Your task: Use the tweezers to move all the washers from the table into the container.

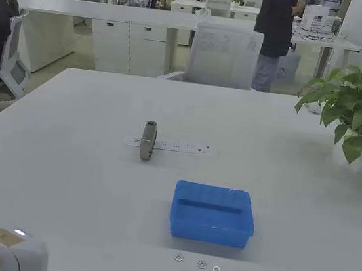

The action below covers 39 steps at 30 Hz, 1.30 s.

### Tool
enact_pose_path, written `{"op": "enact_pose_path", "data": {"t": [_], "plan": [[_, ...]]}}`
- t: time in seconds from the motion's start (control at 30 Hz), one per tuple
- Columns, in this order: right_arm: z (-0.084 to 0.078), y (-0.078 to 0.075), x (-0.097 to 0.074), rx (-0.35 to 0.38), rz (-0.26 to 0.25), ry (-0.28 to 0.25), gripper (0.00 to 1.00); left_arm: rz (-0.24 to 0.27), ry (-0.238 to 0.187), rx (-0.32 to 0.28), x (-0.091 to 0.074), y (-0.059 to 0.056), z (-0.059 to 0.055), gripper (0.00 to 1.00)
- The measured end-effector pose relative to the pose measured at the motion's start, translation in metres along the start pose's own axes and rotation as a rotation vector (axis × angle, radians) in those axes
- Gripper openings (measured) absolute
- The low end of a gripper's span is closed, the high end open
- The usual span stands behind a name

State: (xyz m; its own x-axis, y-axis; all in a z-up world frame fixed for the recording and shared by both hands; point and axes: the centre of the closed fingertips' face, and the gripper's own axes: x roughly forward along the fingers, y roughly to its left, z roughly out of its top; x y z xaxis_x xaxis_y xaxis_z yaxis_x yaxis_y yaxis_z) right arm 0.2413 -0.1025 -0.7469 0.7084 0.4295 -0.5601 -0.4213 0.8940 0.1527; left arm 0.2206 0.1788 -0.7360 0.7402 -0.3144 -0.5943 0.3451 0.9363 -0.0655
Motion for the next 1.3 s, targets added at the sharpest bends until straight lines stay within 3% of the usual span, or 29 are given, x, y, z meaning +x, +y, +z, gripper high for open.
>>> {"op": "enact_pose_path", "data": {"t": [0.2,0.8,1.3], "plan": [[0.0008,0.0021,-0.0005,0.008,0.002,-0.006,0.91,-0.020,-0.010,0.010,0.0002,-0.0042,0.0011,0.99],[-0.0008,-0.0036,-0.0004,0.004,0.000,0.009,0.91,-0.015,0.006,0.014,0.0029,-0.0063,-0.0014,0.99],[0.0013,0.0030,0.0025,0.011,0.011,0.011,0.90,-0.025,0.021,0.034,0.0094,-0.0088,-0.0004,0.99]]}}
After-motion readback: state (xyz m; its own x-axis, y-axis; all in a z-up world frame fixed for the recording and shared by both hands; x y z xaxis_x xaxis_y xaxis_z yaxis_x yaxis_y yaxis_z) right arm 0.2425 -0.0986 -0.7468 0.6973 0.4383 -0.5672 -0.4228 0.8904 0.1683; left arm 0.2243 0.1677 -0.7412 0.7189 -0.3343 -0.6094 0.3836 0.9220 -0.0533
